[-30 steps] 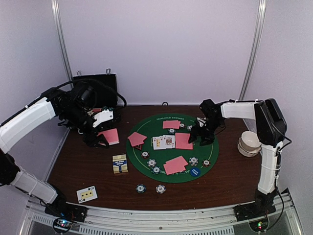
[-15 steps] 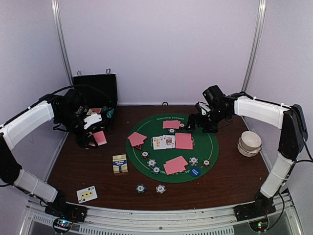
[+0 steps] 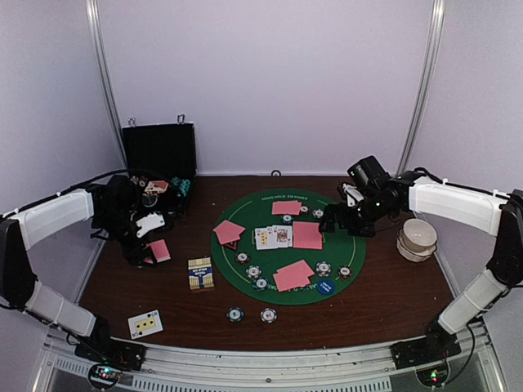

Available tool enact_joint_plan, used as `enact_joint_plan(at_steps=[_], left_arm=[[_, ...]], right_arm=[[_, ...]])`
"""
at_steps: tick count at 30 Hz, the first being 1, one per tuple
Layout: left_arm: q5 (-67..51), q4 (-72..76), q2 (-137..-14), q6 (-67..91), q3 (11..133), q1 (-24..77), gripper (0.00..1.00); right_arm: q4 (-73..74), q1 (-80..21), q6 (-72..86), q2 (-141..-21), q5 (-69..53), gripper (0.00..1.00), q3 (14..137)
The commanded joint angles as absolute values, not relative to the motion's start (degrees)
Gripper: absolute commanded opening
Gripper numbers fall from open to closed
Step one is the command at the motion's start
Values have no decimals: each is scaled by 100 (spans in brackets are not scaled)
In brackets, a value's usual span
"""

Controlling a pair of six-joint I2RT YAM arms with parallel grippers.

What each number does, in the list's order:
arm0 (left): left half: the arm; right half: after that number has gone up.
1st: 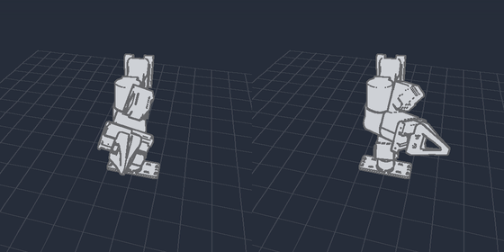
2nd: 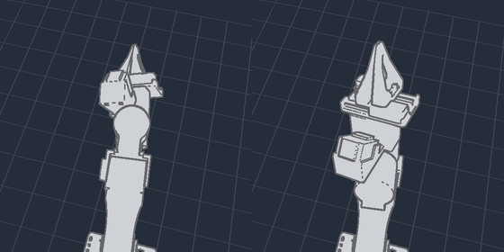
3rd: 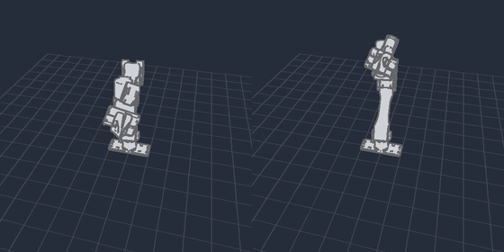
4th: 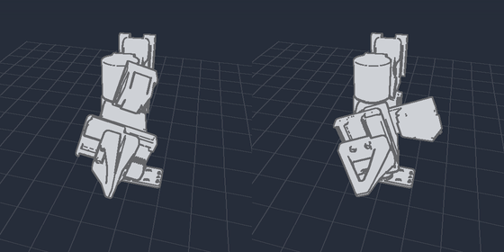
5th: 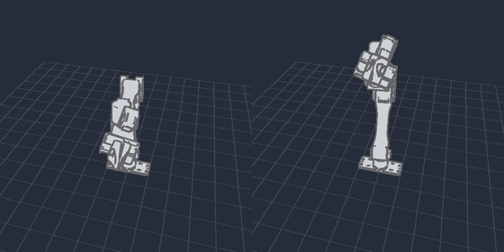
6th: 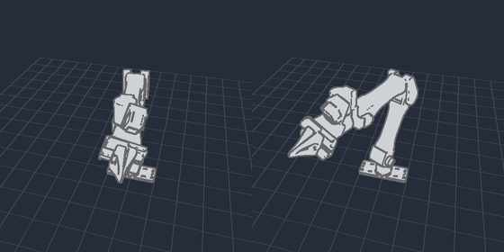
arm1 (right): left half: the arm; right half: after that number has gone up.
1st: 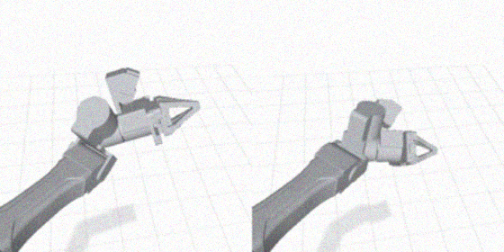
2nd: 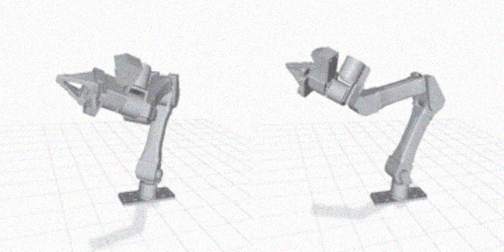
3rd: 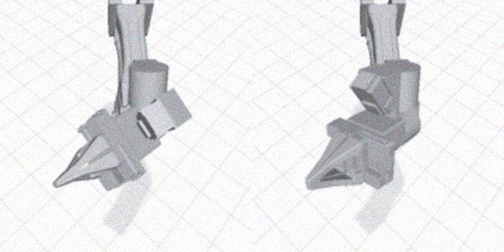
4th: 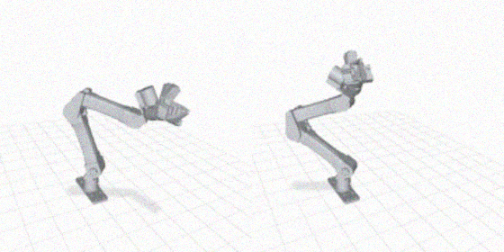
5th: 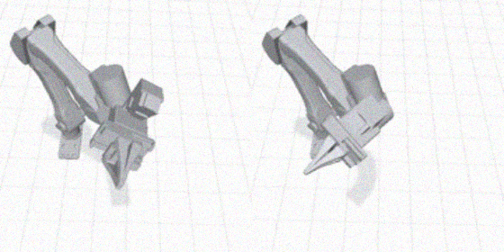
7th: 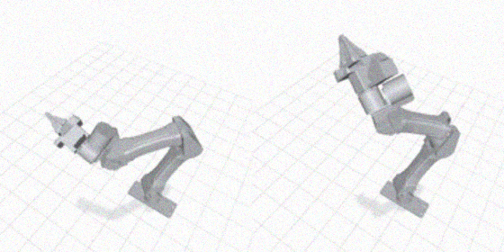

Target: Distribute texas hold em gaming equipment

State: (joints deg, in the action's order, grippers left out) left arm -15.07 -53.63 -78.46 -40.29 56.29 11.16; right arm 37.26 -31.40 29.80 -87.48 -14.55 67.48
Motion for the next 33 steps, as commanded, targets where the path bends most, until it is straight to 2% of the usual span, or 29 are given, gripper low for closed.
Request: enact_joint_plan(at_steps=[1,21,33], left_arm=[[-1532,-4817,-7895,-4053,5513,1049,0],[-1653,-4088,-8544,-3994,4997,1070,0],[-1291,-3559,-9125,-3912,4731,1617,0]], right_arm=[[3598,-3217,3170,-8387,-1212,100,6445],[3706,-3216,3312,-8043,-985,100,6108],[3720,-3217,3396,-8021,-871,100,6137]])
